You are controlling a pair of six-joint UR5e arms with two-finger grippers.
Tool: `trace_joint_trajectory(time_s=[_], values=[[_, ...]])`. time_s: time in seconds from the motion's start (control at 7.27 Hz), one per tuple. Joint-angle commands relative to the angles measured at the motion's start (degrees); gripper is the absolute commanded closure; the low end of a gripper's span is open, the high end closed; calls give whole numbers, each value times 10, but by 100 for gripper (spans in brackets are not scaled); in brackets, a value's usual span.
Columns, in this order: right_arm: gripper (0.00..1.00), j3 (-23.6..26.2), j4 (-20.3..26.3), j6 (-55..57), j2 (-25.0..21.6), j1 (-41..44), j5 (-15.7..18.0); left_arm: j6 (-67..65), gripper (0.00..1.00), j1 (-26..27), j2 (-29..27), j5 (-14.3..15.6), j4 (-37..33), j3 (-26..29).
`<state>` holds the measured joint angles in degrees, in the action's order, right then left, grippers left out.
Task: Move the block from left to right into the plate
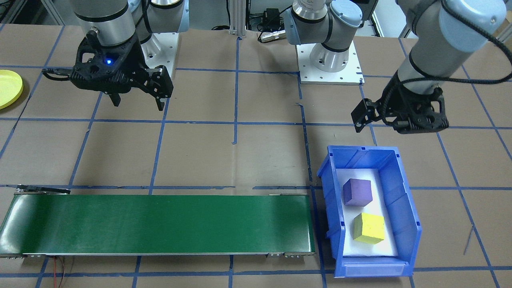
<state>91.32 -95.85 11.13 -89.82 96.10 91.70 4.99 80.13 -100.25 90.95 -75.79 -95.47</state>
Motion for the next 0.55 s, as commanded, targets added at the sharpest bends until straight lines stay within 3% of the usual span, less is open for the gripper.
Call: trace_joint_trajectory(time_s=[0.0, 0.41], values=[[0, 0, 0, 0, 0, 0, 0, 11, 0, -1, -48, 0, 76, -16], [0, 0, 0, 0, 0, 0, 1, 105, 0, -1, -84, 0, 121, -19]])
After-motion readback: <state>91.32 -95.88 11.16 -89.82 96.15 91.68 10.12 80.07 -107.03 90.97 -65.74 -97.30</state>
